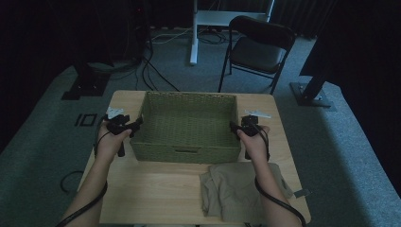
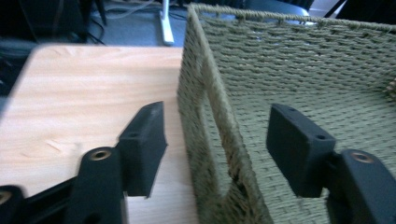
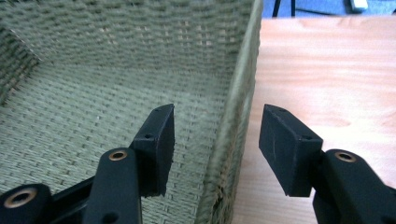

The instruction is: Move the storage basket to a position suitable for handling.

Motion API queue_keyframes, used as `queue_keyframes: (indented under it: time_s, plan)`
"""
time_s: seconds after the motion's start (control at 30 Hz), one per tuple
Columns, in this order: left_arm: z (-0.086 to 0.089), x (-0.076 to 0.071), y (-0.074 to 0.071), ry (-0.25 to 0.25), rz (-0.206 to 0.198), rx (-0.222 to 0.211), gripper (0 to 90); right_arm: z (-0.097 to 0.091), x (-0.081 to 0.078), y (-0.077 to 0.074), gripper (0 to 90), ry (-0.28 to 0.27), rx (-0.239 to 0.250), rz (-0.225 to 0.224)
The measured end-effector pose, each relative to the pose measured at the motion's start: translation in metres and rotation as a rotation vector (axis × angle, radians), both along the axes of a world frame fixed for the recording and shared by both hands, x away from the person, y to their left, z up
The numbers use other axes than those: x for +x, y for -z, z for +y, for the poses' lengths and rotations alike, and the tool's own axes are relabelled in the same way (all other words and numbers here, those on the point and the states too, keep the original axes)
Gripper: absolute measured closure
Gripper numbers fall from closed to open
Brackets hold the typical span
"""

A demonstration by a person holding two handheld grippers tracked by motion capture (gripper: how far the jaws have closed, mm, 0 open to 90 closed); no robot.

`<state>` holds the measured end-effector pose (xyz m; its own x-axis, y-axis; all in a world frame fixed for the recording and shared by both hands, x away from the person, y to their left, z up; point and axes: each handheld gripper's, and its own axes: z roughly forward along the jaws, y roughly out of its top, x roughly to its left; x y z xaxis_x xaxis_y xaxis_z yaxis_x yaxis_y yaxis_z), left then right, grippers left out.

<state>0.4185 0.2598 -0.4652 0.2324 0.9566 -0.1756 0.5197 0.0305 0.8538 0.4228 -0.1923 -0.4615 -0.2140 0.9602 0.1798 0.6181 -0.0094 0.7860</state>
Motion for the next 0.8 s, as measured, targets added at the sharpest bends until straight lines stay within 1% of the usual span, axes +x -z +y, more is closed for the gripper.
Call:
queue_keyframes:
  time_s: [0.03, 0.07, 0.1, 0.13, 0.17, 0.2, 0.23, 0.27, 0.3, 0.33, 0.37, 0.4, 0.43, 0.47, 0.5, 0.53, 0.57, 0.6, 0.63, 0.7, 0.77, 0.8]
  plan:
    - [-0.001, 0.001, 0.0, 0.006, 0.0, 0.003, 44.9, 0.001, 0.0, 0.002, 46.3, 0.0, 0.001, 0.009]
    - [-0.002, 0.002, 0.0, 0.006, -0.001, 0.006, 45.7, 0.002, 0.001, 0.005, 45.9, -0.003, 0.009, 0.024]
    - [-0.003, 0.002, 0.0, 0.008, 0.009, 0.014, 46.1, 0.004, 0.001, 0.006, 46.0, -0.004, 0.013, 0.054]
    - [-0.005, 0.002, 0.0, 0.011, 0.018, 0.021, 48.9, 0.005, 0.001, 0.007, 47.0, -0.009, 0.009, 0.063]
    - [-0.006, 0.003, 0.0, 0.011, 0.024, 0.032, 50.1, 0.007, 0.001, 0.008, 50.2, -0.01, 0.004, 0.066]
    - [-0.007, 0.004, 0.0, 0.006, 0.029, 0.038, 50.1, 0.009, 0.001, 0.008, 51.3, -0.009, -0.001, 0.069]
    - [-0.007, 0.004, 0.0, 0.006, 0.029, 0.038, 50.3, 0.009, 0.001, 0.008, 51.3, -0.009, -0.001, 0.069]
    - [-0.009, 0.006, 0.001, -0.005, 0.049, 0.027, 50.3, 0.01, 0.001, 0.008, 52.5, -0.007, -0.005, 0.066]
    - [-0.009, 0.007, 0.003, -0.011, 0.053, 0.03, 53.1, 0.012, 0.002, 0.007, 58.4, 0.006, -0.045, 0.069]
    - [-0.01, 0.009, 0.004, -0.019, 0.063, 0.027, 53.3, 0.013, 0.002, 0.007, 62.5, 0.015, -0.056, 0.071]
    - [-0.011, 0.009, 0.004, -0.018, 0.073, 0.036, 54.9, 0.013, 0.003, 0.007, 66.4, 0.025, -0.075, 0.067]
    - [-0.013, 0.01, 0.006, -0.02, 0.078, 0.059, 57.6, 0.012, 0.003, 0.007, 69.1, 0.036, -0.08, 0.063]
    - [-0.015, 0.011, 0.006, -0.023, 0.086, 0.07, 58.9, 0.012, 0.003, 0.007, 71.5, 0.045, -0.071, 0.071]
    - [-0.016, 0.011, 0.007, -0.032, 0.095, 0.069, 60.8, 0.012, 0.004, 0.007, 73.2, 0.051, -0.064, 0.083]
    - [-0.017, 0.012, 0.007, -0.032, 0.097, 0.088, 65.3, 0.012, 0.004, 0.007, 74.6, 0.059, -0.062, 0.084]
    - [-0.018, 0.013, 0.008, -0.033, 0.105, 0.098, 66.0, 0.012, 0.004, 0.007, 75.6, 0.066, -0.062, 0.088]
    - [-0.018, 0.013, 0.008, -0.032, 0.109, 0.085, 69.1, 0.012, 0.004, 0.007, 76.5, 0.072, -0.064, 0.088]
    - [-0.019, 0.014, 0.007, -0.036, 0.106, 0.084, 71.7, 0.012, 0.004, 0.007, 76.8, 0.074, -0.065, 0.088]
    - [-0.019, 0.015, 0.007, -0.032, 0.112, 0.082, 74.5, 0.012, 0.004, 0.007, 76.9, 0.076, -0.065, 0.088]
    - [-0.019, 0.016, 0.006, -0.028, 0.121, 0.079, 76.9, 0.013, 0.004, 0.006, 77.2, 0.079, -0.068, 0.088]
    - [-0.021, 0.017, 0.005, -0.023, 0.125, 0.098, 79.2, 0.013, 0.004, 0.007, 77.3, 0.08, -0.067, 0.085]
    - [-0.021, 0.017, 0.005, -0.024, 0.127, 0.099, 79.5, 0.012, 0.004, 0.007, 77.4, 0.079, -0.069, 0.083]
